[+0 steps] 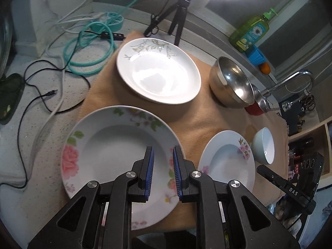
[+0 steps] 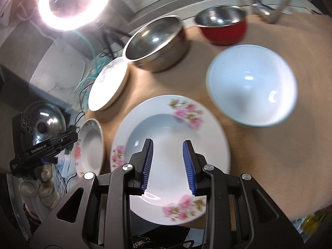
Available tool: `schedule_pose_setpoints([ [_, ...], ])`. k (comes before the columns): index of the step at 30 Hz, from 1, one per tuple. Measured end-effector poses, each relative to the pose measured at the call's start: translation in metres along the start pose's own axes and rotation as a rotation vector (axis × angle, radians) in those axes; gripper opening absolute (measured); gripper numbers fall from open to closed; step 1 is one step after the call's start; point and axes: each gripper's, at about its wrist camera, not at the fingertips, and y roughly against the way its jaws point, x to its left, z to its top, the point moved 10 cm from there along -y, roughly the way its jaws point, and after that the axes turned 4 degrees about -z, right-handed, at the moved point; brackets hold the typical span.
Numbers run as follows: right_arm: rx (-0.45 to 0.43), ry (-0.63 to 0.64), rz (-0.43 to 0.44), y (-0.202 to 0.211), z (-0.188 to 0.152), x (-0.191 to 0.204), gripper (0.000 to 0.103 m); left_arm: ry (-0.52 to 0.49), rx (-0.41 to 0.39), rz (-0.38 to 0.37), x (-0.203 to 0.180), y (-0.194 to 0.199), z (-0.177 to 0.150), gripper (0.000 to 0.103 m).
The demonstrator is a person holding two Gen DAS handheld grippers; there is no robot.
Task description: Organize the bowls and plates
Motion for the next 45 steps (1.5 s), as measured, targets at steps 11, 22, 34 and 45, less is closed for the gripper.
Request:
schedule_pose_setpoints([
  [11,0.101,0.106,0.114,-0.039,-0.007,0.071,0.030,0.186,-0.078,0.069,0.081,0.030,-0.014,0.017],
  [22,0.207,0.130,0.179,-0.085,-0.016,0.119,0.030,0.288,-0.061,0.050,0.122,0.028,-0.021,0.017],
  [34,0.245,0.168,0.178,-0.111,-0.020,0.142,0.030,0.305,-0.033,0.018,0.128,0.017,-0.025,0.017],
  [45,0.278,0.216,0.177,-0.123,-0.026,0.156,0.020,0.290,-0.018,0.007,0.125,0.009,-0.026,0.017],
])
